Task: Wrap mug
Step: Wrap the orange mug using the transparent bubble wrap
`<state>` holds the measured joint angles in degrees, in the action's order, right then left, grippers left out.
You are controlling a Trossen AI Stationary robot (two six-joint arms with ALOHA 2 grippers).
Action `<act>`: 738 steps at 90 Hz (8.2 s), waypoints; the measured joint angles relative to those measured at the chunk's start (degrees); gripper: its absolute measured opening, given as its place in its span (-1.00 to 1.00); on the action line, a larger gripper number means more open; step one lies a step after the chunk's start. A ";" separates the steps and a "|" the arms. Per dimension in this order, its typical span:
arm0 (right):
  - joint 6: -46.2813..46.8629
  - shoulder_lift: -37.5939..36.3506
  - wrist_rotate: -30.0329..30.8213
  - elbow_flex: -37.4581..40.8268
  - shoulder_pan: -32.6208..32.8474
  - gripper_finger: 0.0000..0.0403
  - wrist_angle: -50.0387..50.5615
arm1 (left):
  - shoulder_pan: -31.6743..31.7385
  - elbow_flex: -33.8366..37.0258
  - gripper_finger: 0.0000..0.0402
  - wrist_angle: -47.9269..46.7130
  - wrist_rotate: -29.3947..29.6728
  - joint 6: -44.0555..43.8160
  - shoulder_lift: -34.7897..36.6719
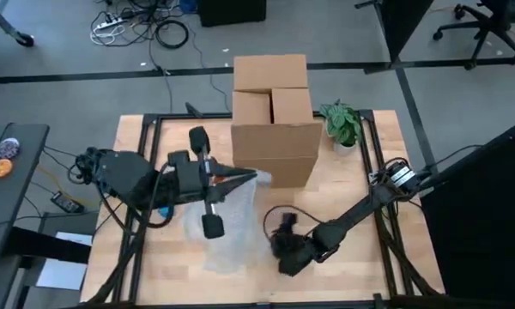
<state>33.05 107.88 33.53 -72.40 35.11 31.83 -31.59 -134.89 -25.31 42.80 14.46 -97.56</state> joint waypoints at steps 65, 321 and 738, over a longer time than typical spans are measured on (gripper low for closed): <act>45.89 -27.62 -0.83 -0.18 30.34 -0.43 43.25 | 0.00 0.00 -1.00 -16.50 12.29 -29.74 0.00; 14.68 -5.79 -7.40 8.98 10.82 -0.14 -9.29 | 21.02 60.67 -0.19 -33.26 -31.72 -20.66 3.85; 40.77 -9.19 -11.08 23.53 11.80 0.30 2.39 | 4.11 41.45 -0.53 -27.40 -39.42 -29.88 -16.94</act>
<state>73.82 98.69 22.45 -48.87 46.92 34.22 -27.49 -93.44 -52.71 3.38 -15.42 -114.50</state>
